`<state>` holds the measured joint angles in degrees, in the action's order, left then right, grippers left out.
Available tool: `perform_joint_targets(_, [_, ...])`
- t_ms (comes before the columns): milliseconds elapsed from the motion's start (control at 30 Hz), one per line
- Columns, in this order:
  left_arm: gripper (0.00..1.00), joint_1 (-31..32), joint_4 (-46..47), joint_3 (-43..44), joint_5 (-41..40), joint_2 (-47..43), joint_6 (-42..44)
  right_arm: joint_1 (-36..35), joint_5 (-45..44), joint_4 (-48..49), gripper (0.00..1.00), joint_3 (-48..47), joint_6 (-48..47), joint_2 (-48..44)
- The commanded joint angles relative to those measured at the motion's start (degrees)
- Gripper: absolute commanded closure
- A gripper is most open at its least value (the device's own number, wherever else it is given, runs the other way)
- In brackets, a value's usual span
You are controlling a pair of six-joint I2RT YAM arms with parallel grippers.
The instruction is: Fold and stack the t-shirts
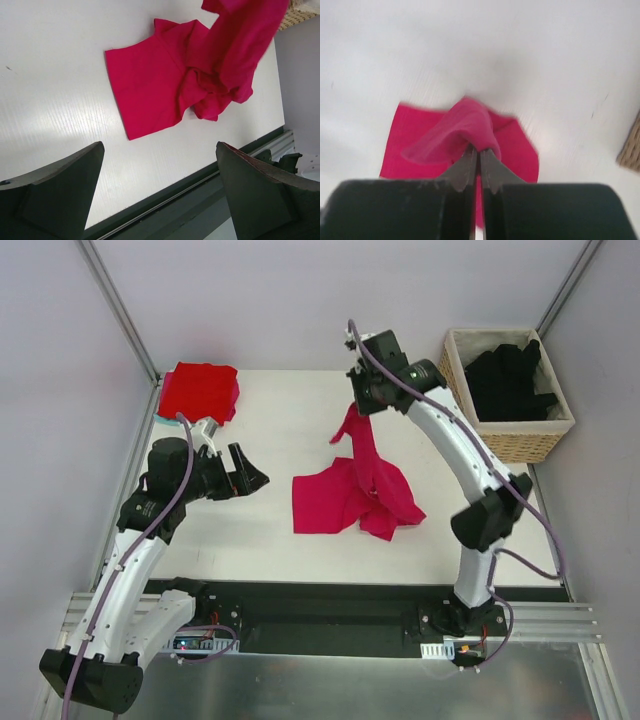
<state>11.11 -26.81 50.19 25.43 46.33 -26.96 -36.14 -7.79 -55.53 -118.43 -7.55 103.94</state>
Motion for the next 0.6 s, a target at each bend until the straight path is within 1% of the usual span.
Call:
perform_joint_targets(0, [0.05,-0.7,2.4,3.1,-2.9,0.9,-2.0,8.2,4.4,14.2,1.0,-18.3,-6.8,11.8])
perform_joint_targets(33, [0.05,-0.7,2.4,3.4,-3.6,1.0,-2.1,8.4,2.9,14.4,0.99,-20.8,-8.0,14.3])
perform_joint_targets(67, [0.05,-0.7,2.4,3.6,-3.8,1.2,-2.6,8.3,1.0,15.0,0.99,-22.4,-11.9,17.9])
perform_joint_targets(100, [0.05,-0.7,2.5,3.7,-3.9,1.4,-2.7,7.9,-5.2,17.6,0.99,-22.1,-13.8,18.5])
perform_joint_targets(167, [0.05,-0.7,2.5,3.9,-4.3,1.8,-3.0,8.2,-11.2,21.1,0.98,-19.6,-15.2,18.5])
perform_joint_targets(200, [0.05,-0.7,2.5,3.8,-4.5,2.0,-3.2,8.3,-14.8,23.0,0.57,-18.9,-15.9,18.3])
perform_joint_targets(233, [0.05,-0.7,2.7,3.6,-4.6,2.3,-3.3,8.2,-16.0,24.3,0.36,-16.0,-16.9,17.8])
perform_joint_targets(267, [0.05,-0.7,2.9,3.5,-4.5,2.9,-3.6,8.3,-16.5,25.5,0.22,-14.6,-17.6,17.2])
perform_joint_targets(300, [0.05,-0.7,3.0,3.5,-4.2,3.3,-3.6,8.5,-15.9,25.9,0.04,-13.8,-17.8,16.4])
perform_joint_targets(400, [0.05,-0.7,3.9,3.8,-2.9,5.6,-3.5,8.3,-14.9,24.4,0.04,-11.1,-16.5,14.7])
perform_joint_targets(433, [0.05,-0.7,4.0,4.2,-2.2,6.3,-3.4,8.2,-15.0,24.7,0.04,-9.2,-15.7,12.2])
perform_joint_targets(467, [0.05,-0.7,4.9,4.3,-1.0,8.3,-2.4,7.8,-15.2,25.2,0.04,-4.9,-15.7,10.8])
perform_joint_targets(533, [0.04,-0.7,5.6,5.0,4.3,10.9,-0.7,7.6,-16.7,26.2,0.04,-0.9,-15.6,6.1])
perform_joint_targets(567, [0.04,-0.6,5.8,5.6,6.1,14.5,1.4,7.5,-17.3,26.2,0.04,2.9,-15.1,4.9])
